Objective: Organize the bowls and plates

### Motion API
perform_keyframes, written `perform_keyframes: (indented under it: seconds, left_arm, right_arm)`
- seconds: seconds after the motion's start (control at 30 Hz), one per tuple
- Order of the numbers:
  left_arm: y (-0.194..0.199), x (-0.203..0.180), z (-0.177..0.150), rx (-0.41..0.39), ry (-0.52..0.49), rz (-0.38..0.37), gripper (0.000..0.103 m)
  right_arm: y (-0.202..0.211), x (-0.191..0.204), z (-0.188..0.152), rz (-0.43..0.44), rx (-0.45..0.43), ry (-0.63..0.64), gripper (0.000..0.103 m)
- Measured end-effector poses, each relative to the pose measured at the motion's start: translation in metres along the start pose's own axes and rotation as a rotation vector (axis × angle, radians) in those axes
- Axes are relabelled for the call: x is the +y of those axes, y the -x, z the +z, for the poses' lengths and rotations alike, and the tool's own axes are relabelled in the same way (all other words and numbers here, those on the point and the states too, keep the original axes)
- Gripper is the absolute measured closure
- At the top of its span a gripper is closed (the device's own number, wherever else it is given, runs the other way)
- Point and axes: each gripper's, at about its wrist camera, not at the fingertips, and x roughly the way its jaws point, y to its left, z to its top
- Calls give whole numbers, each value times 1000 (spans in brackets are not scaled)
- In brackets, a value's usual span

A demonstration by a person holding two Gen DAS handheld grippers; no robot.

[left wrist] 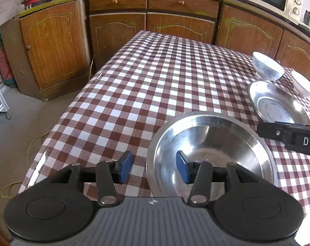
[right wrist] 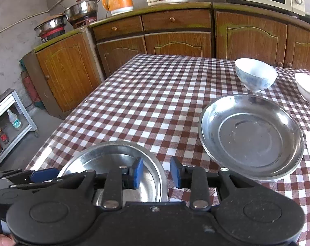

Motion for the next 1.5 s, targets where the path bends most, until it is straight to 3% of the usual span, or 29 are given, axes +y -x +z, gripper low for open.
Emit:
perform_keyframes:
  seconds: [0.8, 1.5]
  left_arm:
    - [48, -40, 15, -60, -3, -54, 40]
    - [68, -106, 40, -93, -67, -151, 37]
  right_arm:
    - [63, -9, 16, 17, -101, 64, 54]
    - [120, -70, 33, -42, -198, 26, 48]
